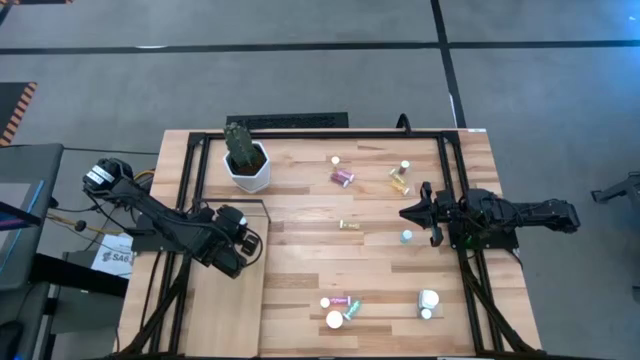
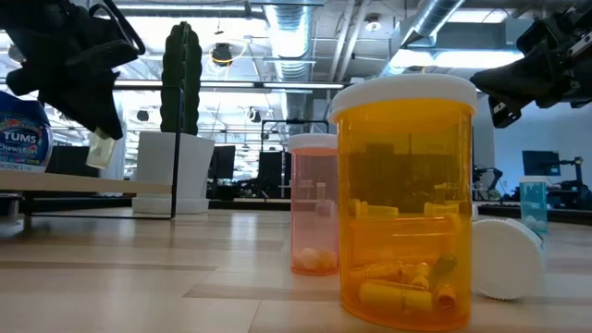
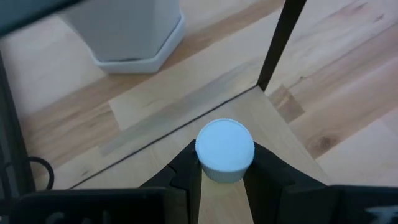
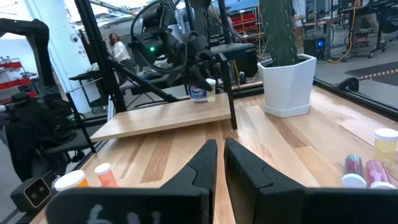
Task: Pick and place medicine bottles onto shelf by color
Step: Put the yellow pill bottle on the shelf
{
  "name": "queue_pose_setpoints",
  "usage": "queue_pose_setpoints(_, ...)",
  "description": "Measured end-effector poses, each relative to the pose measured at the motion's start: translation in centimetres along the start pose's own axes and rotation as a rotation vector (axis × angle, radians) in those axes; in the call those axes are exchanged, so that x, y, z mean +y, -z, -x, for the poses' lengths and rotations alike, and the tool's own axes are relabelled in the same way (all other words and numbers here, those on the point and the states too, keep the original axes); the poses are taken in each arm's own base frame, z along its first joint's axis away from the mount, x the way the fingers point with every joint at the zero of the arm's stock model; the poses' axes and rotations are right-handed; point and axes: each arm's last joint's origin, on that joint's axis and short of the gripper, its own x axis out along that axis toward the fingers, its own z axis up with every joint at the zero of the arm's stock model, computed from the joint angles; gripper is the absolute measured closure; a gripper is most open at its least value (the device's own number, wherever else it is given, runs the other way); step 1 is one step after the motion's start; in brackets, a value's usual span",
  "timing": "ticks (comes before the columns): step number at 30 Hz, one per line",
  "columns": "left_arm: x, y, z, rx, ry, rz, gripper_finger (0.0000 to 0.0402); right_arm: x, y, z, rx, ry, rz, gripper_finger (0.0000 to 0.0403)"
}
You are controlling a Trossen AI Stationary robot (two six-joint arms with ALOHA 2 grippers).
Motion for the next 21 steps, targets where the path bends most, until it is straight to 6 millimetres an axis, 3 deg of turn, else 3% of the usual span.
queue_pose_setpoints(21, -1.0, 0.5, 0.9, -0.167, 0.100, -0.283, 0.0321, 0.0, 0.0, 0.0, 0.000, 0.000, 0.000, 0.0347)
